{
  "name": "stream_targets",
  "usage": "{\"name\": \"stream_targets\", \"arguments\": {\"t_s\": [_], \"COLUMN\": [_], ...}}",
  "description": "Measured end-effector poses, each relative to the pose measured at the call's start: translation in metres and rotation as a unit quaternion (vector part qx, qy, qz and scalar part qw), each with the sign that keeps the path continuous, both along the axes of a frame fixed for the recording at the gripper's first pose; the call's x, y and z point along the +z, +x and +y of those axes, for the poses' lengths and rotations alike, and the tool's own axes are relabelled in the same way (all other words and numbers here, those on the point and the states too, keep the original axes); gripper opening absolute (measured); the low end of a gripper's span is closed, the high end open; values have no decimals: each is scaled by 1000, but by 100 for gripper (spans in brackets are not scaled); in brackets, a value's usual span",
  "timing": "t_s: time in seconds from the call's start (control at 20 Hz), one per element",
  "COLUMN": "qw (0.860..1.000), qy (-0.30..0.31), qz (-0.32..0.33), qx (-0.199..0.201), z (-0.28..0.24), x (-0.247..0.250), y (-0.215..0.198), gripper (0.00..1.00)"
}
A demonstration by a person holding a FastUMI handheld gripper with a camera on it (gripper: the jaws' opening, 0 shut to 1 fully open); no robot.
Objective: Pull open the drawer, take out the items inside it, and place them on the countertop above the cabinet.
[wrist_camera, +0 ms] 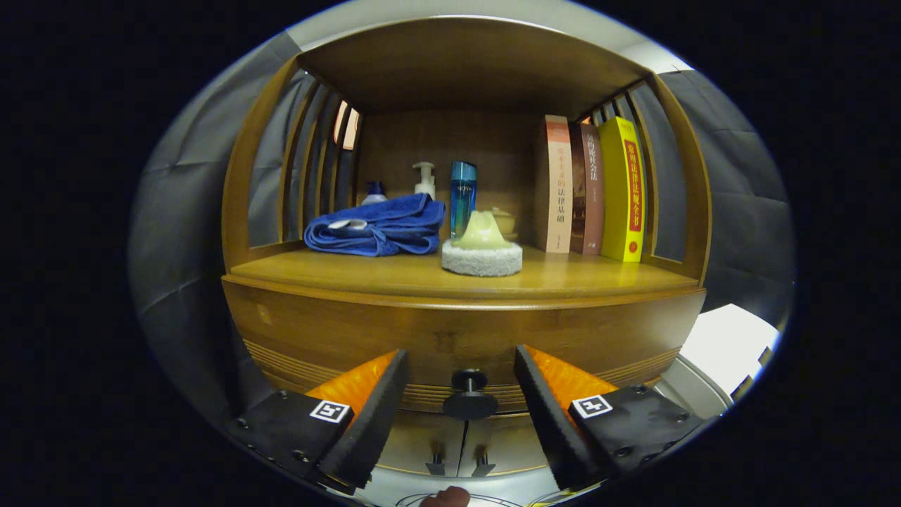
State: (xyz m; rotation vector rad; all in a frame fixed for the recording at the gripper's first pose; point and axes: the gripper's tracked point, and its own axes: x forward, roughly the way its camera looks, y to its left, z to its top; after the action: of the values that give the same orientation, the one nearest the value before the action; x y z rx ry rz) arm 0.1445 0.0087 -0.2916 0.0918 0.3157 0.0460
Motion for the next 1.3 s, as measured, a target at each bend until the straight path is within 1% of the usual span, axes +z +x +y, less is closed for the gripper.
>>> {"name": "stream_targets", "arguments": {"t_s": [0.1,0.55,0.75,0.85,1.0,1.1,1.3], "qw": [1000,998,997,998,996,995,992], "qy": [7,-27,-26,-27,-38,-46,-56], "qz": [-11,-38,-50,-54,-81,-91,-114], "qx": [-12,-38,-45,-35,-1,1,16], "z": [-4,-24,-26,-20,-4,-2,11], "x": [17,81,106,119,147,162,187], "y": [-15,-97,-128,-142,-160,-168,-173], "gripper": [99,99,99,99,99,99,97]}}
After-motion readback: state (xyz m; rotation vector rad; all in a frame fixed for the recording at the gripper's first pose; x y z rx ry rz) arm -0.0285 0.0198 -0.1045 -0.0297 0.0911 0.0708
